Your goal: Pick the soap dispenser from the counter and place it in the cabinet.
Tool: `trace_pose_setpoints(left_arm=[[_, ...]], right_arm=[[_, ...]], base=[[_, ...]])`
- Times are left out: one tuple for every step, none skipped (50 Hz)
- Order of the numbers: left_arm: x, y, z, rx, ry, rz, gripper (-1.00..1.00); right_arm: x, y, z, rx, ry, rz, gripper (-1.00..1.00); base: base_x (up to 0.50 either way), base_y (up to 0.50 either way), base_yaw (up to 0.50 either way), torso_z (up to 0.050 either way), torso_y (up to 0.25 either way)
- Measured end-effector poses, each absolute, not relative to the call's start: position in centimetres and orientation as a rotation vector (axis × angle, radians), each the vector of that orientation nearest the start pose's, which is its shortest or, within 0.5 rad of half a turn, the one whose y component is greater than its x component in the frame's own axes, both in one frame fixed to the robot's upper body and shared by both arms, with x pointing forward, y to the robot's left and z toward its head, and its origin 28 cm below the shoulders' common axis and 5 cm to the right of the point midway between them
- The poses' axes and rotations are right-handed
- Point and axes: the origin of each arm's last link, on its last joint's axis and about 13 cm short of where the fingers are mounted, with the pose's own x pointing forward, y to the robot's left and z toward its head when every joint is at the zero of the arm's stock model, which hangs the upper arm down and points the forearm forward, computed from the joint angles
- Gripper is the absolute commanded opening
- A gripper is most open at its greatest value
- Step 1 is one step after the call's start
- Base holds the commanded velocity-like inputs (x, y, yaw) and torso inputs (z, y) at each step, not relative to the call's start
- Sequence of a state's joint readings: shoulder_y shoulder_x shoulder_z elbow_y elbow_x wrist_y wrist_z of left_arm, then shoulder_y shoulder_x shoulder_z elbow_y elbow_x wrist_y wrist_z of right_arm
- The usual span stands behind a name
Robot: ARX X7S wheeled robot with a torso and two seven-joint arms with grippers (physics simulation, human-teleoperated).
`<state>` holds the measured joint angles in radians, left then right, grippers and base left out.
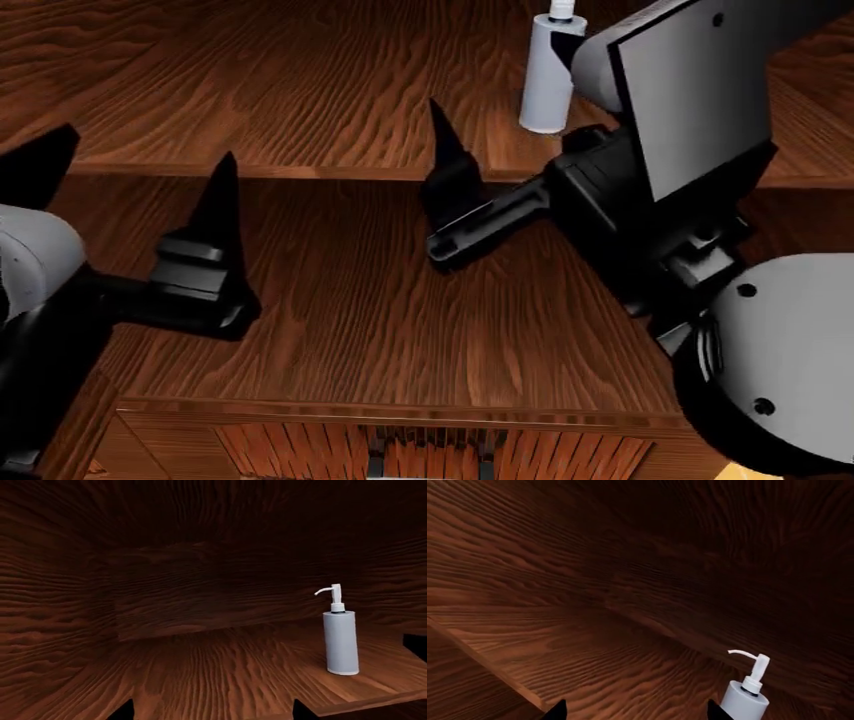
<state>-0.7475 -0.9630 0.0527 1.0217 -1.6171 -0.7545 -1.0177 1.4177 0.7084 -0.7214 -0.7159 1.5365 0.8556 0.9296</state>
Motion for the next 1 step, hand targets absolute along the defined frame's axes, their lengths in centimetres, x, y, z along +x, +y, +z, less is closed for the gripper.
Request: trace_pose_setpoints(left_arm=[[14.27,23.72,27.24,0.088,-0.304,-0.156,1.00]], right_arm=[[19.75,-7.44,31.36,-0.315,-0.293,0.405,1.00]], base=[[0.00,0.00,0.00,0.000,0.000]])
